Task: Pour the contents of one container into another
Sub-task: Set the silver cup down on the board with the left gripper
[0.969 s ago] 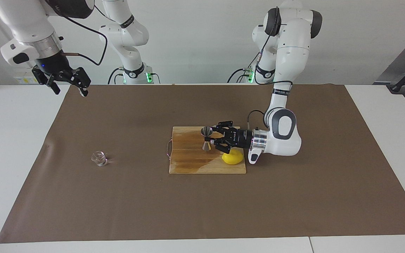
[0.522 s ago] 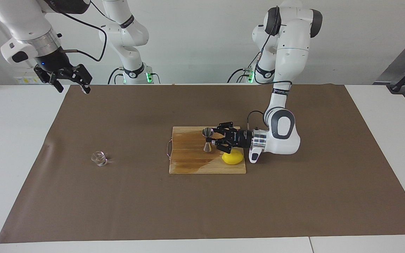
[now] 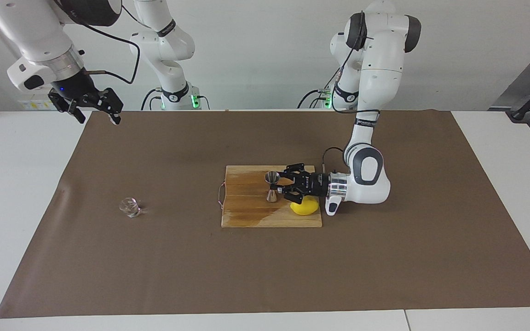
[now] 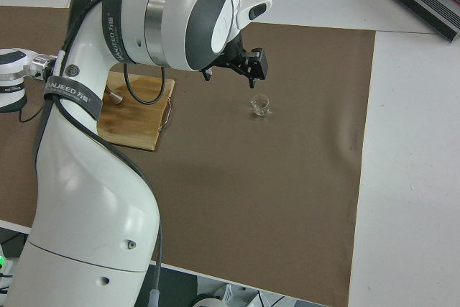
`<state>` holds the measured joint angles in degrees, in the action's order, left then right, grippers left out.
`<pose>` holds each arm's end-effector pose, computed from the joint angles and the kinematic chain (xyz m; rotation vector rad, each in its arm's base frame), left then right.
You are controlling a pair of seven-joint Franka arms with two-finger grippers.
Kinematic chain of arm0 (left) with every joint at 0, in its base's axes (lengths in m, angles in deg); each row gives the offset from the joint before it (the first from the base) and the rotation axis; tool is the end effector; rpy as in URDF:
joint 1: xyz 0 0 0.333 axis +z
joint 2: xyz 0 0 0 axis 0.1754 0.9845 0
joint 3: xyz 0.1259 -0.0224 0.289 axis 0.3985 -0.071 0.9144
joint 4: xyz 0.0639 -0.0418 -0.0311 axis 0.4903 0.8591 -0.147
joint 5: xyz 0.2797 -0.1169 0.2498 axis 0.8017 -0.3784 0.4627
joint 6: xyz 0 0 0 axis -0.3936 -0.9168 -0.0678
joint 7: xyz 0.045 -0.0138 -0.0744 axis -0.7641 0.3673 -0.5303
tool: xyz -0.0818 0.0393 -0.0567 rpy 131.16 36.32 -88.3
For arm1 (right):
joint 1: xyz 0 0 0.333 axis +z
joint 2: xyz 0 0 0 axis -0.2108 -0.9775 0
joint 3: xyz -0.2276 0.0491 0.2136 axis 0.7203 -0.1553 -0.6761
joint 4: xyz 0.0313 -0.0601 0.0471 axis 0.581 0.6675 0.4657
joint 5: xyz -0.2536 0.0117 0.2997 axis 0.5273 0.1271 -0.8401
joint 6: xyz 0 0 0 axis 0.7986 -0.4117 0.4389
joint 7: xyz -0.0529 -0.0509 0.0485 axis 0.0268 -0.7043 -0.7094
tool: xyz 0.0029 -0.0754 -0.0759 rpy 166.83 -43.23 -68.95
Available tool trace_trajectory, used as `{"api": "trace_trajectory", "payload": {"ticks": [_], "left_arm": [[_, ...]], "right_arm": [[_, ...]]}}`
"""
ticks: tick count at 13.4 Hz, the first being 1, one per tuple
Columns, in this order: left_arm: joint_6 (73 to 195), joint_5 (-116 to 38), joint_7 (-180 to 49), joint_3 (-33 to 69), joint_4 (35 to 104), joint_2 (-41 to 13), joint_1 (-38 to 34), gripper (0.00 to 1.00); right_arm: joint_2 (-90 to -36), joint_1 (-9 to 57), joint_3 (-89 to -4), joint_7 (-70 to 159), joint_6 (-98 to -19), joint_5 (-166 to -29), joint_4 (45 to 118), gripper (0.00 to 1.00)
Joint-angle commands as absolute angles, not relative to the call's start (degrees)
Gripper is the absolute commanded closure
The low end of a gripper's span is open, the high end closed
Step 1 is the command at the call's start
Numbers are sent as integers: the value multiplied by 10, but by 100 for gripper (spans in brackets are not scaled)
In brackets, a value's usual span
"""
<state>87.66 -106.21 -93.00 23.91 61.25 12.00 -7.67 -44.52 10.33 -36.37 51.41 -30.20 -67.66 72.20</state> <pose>0.5898 -0.2705 0.2505 1.3937 1.1078 -1.3472 0.5337 -0.0426 0.6171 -3.1199 0.1066 0.0614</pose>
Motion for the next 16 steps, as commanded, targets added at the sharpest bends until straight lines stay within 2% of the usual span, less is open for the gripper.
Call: {"api": "trace_trajectory", "payload": {"ticks": [1, 5, 7, 9, 11, 13, 14, 16], "left_arm": [[887, -1079, -924, 249, 610, 128, -88, 61], [892, -1079, -924, 251, 608, 129, -89, 59], [896, -1078, -924, 251, 607, 129, -89, 52], [896, -1078, -925, 251, 607, 129, -89, 43], [896, -1078, -926, 251, 607, 129, -89, 30], [896, -1077, -931, 251, 607, 129, -89, 7], [895, -1076, -933, 251, 606, 129, -88, 0], [890, -1073, -933, 251, 599, 129, -84, 0]], "right_arm": [[-420, 103, -363, 498, -319, -668, 755, 0], [-418, 103, -363, 499, -322, -667, 759, 0], [-418, 103, -364, 498, -329, -667, 761, 0], [-418, 105, -365, 499, -339, -667, 764, 0], [-418, 105, -365, 497, -345, -667, 765, 0], [-417, 105, -365, 486, -356, -668, 770, 0], [-417, 105, -365, 481, -359, -669, 771, 0], [-418, 104, -365, 463, -361, -669, 771, 0]]}}
